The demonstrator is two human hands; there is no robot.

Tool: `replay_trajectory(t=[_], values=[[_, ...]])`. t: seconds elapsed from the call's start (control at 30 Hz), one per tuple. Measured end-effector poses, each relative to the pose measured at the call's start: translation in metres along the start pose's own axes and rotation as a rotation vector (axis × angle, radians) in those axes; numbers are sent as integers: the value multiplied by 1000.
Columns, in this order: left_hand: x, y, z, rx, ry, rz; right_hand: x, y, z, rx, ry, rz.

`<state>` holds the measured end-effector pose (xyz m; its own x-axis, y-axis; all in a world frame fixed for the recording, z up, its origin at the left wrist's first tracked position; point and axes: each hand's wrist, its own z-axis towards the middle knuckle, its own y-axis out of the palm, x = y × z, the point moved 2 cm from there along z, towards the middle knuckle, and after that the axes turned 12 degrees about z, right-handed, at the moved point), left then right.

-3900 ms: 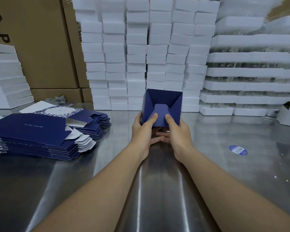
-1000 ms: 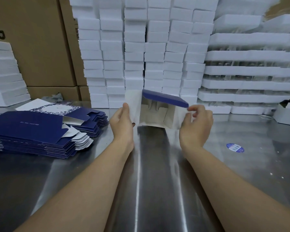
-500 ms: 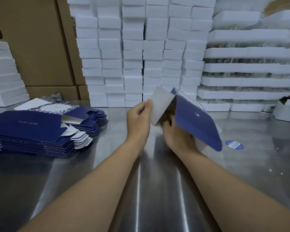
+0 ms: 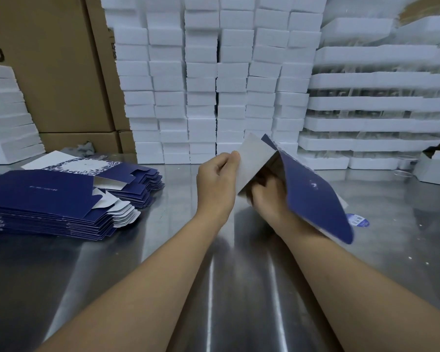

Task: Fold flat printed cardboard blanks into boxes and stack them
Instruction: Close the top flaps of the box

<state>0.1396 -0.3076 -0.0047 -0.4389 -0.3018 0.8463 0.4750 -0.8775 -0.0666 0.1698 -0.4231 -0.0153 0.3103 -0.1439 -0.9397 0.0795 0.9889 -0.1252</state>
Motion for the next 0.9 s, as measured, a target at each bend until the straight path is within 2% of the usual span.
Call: replay_trajectory(t=[0.1, 0.13, 0.23, 0.3, 0.43, 0.6, 0.77, 0.9], values=[[-9, -2, -4, 147, 118, 253, 11, -1, -2, -50, 94, -92], [-12, -4, -5, 193, 119, 291, 10, -1, -4, -1, 26, -71], [-19, -10, -2, 245, 91, 354, -12, -3, -9, 293, -391, 221], [-19, -11, -2, 210, 62, 313, -19, 2, -11, 257, -475, 297], [-12, -1, -8, 72, 77, 172, -13, 11, -16, 50, -435, 234], [-11, 8, -6, 30, 35, 94, -10, 10, -13, -32, -328, 295], [-23, 0, 1, 42, -99, 87, -13, 18, -13, -21, -382, 319], [-28, -1, 2, 34, -74, 121, -6, 21, -9, -12, -329, 346]])
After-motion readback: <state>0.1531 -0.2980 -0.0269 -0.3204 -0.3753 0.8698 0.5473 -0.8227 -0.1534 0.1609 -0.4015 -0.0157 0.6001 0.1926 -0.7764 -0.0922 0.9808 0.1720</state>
